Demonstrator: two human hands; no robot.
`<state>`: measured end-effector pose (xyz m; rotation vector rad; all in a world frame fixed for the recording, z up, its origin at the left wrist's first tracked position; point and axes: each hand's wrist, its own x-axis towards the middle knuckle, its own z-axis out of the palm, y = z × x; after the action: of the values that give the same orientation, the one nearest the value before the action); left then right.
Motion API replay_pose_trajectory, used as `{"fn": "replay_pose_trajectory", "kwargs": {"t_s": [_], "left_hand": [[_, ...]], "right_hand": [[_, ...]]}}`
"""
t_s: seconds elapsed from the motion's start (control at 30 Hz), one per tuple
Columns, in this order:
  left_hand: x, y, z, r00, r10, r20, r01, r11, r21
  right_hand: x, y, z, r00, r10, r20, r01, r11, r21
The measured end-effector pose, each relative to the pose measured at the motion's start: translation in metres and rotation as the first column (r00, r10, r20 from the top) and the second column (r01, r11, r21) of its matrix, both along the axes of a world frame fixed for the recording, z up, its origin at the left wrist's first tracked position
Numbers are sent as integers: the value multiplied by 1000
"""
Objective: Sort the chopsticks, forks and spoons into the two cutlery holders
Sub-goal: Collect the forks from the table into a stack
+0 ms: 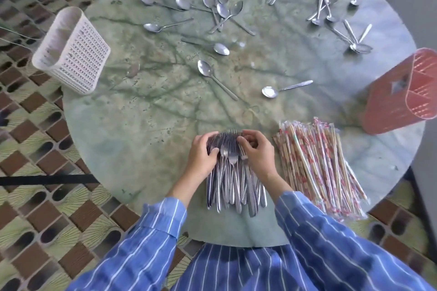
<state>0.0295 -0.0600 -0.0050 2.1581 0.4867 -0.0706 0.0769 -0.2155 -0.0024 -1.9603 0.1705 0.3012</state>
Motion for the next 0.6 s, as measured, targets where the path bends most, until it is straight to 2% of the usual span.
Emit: {"fn": "replay_pose_trajectory", "kwargs": {"t_s": [0.17,0.33,0.4,0.5,0.6], "left_hand": [[-11,3,-9,995,83,57,-84,996,11],[-43,-9,-9,983,121,136,-127,991,37],[-59,-9,-11,975,198,101,-202,979,36],[-80,-11,-12,952,305,-12,-304,952,44],[-82,-12,-8,954,291,-70,-292,956,3]], "right_hand": [[-8,-15,0,994,35,107,-25,996,-91],[-41,-40,-6,989,145,-8,-144,972,-184],[-55,-49,-10,980,197,-40,-201,946,-253],[-64,-56,-10,981,184,-63,-194,942,-273],[-64,-53,-5,984,171,-56,-180,941,-287]]}}
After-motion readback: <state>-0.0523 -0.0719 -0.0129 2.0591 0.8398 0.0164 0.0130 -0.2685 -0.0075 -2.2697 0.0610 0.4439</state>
